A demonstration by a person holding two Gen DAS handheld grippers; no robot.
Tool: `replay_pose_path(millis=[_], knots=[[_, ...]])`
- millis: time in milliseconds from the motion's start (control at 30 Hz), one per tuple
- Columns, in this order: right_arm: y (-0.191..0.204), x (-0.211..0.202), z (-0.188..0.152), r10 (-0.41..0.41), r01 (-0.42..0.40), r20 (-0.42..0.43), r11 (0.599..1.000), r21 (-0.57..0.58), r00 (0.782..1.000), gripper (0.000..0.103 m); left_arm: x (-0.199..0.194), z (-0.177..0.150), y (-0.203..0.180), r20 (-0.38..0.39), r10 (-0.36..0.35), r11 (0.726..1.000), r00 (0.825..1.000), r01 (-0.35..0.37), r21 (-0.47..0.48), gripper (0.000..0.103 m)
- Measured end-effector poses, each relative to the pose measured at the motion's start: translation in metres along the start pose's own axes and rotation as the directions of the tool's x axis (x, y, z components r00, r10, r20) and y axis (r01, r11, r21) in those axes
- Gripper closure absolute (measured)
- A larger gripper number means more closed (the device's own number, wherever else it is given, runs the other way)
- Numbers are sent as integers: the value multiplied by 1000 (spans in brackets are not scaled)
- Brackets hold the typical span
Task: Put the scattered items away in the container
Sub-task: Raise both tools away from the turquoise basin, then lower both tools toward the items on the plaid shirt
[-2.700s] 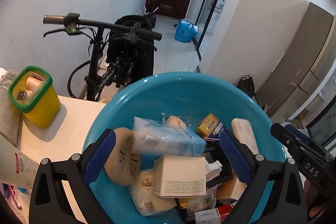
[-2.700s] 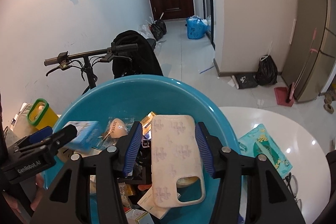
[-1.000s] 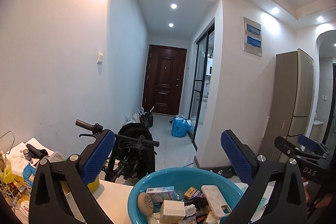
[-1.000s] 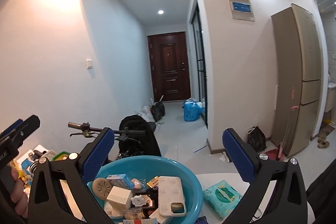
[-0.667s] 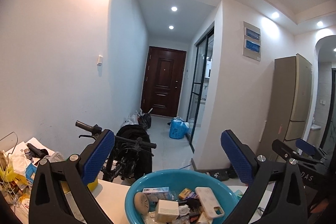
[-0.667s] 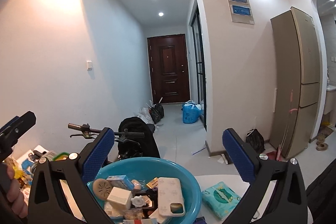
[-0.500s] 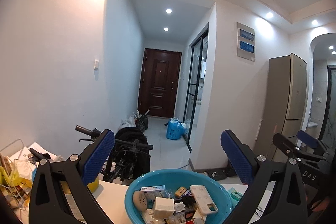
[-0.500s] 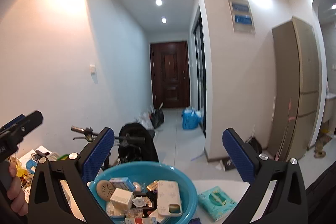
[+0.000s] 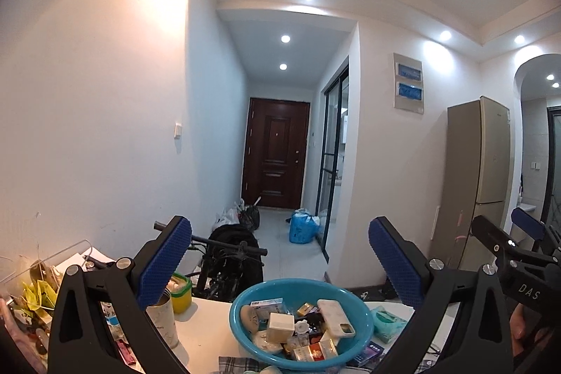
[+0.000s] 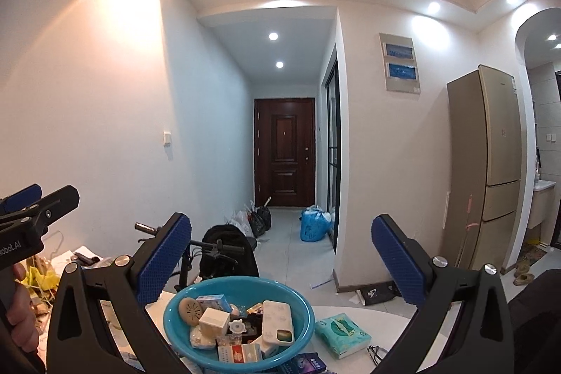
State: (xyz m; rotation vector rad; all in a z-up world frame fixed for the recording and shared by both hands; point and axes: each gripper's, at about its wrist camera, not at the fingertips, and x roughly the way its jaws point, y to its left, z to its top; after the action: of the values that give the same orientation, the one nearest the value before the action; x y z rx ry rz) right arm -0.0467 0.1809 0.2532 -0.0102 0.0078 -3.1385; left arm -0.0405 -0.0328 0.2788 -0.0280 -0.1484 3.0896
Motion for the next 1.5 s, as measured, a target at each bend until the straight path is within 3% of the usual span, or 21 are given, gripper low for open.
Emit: replay_pose_path(millis=[400, 533, 600, 700, 767, 900, 1000, 1067, 1300, 1500], knots=[[-13, -90, 6, 1, -5, 103, 999, 35, 995, 0, -72, -6, -12, 71, 14, 998, 997, -17, 52, 0], [-20, -95, 3, 13, -21, 95, 996, 87, 995, 0, -71, -12, -15, 60, -73, 997, 996, 70, 40, 0], [-22, -94, 0, 24, -32, 73, 994, 105, 997, 0, -72, -16, -17, 72, -34, 999, 997, 32, 22, 0], [-24, -96, -5, 25, -30, 43, 993, 110, 999, 0, -89, -22, -20, 184, 82, 996, 980, -88, 26, 0], [-26, -101, -8, 19, -24, 39, 993, 119, 999, 0, -94, -25, -22, 208, 95, 993, 974, -106, 43, 0], [-33, -114, -15, 41, -47, 49, 990, 131, 998, 0, -89, -32, -16, 134, 31, 998, 990, -37, 45, 0], [-37, -117, -21, 7, -12, 45, 993, 121, 999, 0, -86, -37, -10, 89, 20, 999, 996, -23, 29, 0], [-38, -114, -25, -19, 14, 31, 992, 127, 999, 0, -88, -41, -6, 70, 22, 999, 997, -24, 23, 0], [-30, -98, -43, 7, -3, -38, 995, 97, 999, 0, -93, -58, 1, 36, 54, 996, 998, -56, 63, 0], [-26, -95, -65, -23, 28, -90, 998, 55, 996, 0, -81, -81, 7, -56, 68, 997, 996, -66, 49, 0]])
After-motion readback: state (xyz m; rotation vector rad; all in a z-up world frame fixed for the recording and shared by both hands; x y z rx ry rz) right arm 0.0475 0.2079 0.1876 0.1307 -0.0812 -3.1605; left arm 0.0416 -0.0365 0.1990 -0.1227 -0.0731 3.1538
